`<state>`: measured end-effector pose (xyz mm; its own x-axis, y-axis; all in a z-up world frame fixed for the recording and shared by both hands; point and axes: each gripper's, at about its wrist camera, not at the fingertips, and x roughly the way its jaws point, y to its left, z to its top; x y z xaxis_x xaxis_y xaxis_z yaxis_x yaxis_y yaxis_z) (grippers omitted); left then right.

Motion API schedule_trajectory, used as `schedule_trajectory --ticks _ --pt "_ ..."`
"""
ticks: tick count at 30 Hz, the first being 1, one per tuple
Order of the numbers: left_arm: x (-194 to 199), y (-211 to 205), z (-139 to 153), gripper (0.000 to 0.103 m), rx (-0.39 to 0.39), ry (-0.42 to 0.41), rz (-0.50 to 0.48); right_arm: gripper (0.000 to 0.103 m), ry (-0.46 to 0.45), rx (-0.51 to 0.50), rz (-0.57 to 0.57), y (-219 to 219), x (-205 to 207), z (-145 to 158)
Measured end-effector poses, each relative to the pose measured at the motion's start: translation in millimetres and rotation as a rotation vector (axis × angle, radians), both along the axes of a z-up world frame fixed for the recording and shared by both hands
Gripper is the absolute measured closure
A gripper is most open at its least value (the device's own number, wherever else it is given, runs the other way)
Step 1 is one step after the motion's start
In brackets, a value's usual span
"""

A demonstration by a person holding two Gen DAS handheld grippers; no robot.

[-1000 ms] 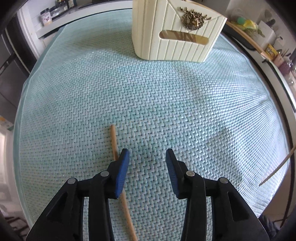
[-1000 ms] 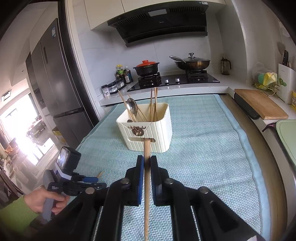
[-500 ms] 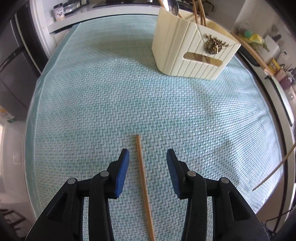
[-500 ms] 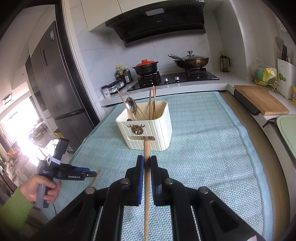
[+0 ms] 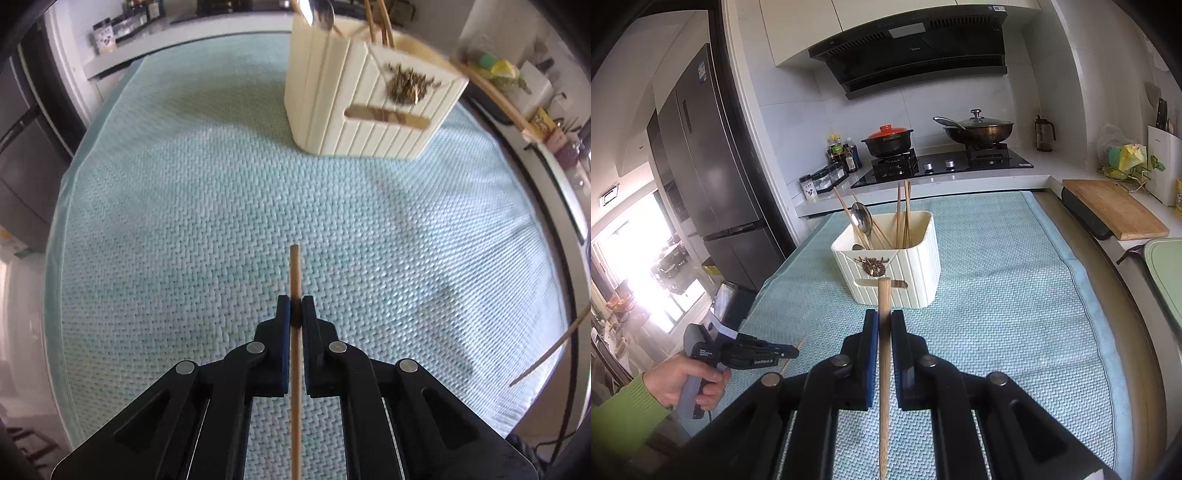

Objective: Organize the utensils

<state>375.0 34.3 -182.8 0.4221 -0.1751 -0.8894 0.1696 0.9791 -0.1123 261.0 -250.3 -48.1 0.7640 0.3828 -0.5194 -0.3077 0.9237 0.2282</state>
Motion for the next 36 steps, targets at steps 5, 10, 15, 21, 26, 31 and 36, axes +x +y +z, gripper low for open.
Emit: schedule_trajectory --ticks 5,10,15,21,26,31,36 --pt "-17.3 17.1 65.4 0.1 -0.082 -0.175 0.035 0.096 -0.03 -0.002 0.011 3.6 3.2 13.2" --pt "-17.5 22.8 120.2 0.1 -0.148 -0.333 0.055 0.096 -0.083 -0.012 0.021 12.3 10.2 30.6" --pt "-15.2 14.2 150.2 0.1 -0.191 -0.453 0.061 0.096 -0.135 -0.01 0.014 18.6 25.1 50.7" --pt "8.4 9.1 193.4 0.1 -0.235 -0.539 0.06 0.096 -0.227 0.007 0.015 28.5 59.2 82.0" --pt "44.5 3.1 228.0 0.1 -0.251 -0.617 0.06 0.096 -0.298 0.026 0.009 41.2 110.7 106.3" --pt "85.4 -0.1 240.1 0.1 -0.262 -0.656 0.082 0.096 -0.382 0.048 -0.022 49.7 157.0 120.2" --pt "126.5 -2.5 224.6 0.1 -0.271 -0.655 0.117 0.096 -0.398 0.054 -0.026 57.5 198.6 110.0"
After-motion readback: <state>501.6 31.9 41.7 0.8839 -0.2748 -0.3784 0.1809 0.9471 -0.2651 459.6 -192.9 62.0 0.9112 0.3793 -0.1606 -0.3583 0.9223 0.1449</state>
